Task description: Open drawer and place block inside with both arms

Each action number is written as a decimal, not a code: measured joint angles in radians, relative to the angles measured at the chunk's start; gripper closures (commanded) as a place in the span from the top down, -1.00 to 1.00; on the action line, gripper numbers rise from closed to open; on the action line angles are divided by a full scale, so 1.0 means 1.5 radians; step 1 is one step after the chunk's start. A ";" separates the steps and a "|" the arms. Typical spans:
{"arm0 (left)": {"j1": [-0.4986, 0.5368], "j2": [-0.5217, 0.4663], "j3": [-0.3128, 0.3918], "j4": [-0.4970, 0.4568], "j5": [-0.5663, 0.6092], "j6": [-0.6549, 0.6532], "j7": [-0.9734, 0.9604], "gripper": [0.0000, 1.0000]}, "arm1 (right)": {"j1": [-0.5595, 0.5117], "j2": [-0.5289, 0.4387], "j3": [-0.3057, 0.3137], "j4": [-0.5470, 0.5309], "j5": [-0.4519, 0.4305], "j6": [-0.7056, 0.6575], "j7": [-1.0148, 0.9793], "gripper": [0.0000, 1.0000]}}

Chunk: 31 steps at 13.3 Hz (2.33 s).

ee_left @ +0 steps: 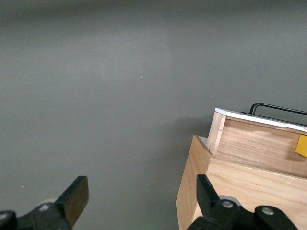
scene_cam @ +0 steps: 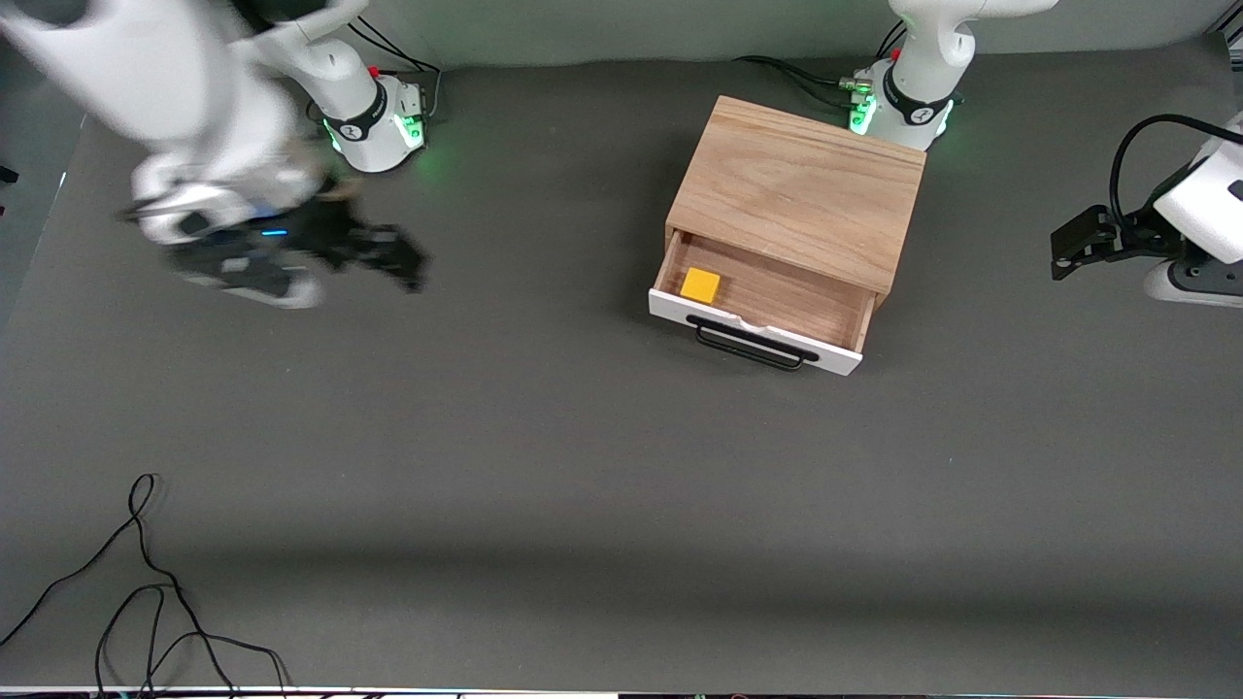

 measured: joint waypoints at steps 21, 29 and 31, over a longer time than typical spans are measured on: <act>0.000 0.000 -0.001 0.000 0.000 0.000 0.000 1.00 | -0.250 -0.062 -0.023 -0.096 -0.030 -0.011 -0.420 1.00; -0.002 0.000 -0.001 0.000 -0.001 -0.001 -0.011 1.00 | -0.250 -0.062 -0.020 -0.094 -0.030 -0.011 -0.420 1.00; -0.008 0.000 -0.001 0.000 -0.001 -0.002 -0.028 1.00 | -0.251 -0.062 -0.021 -0.094 -0.031 -0.011 -0.420 1.00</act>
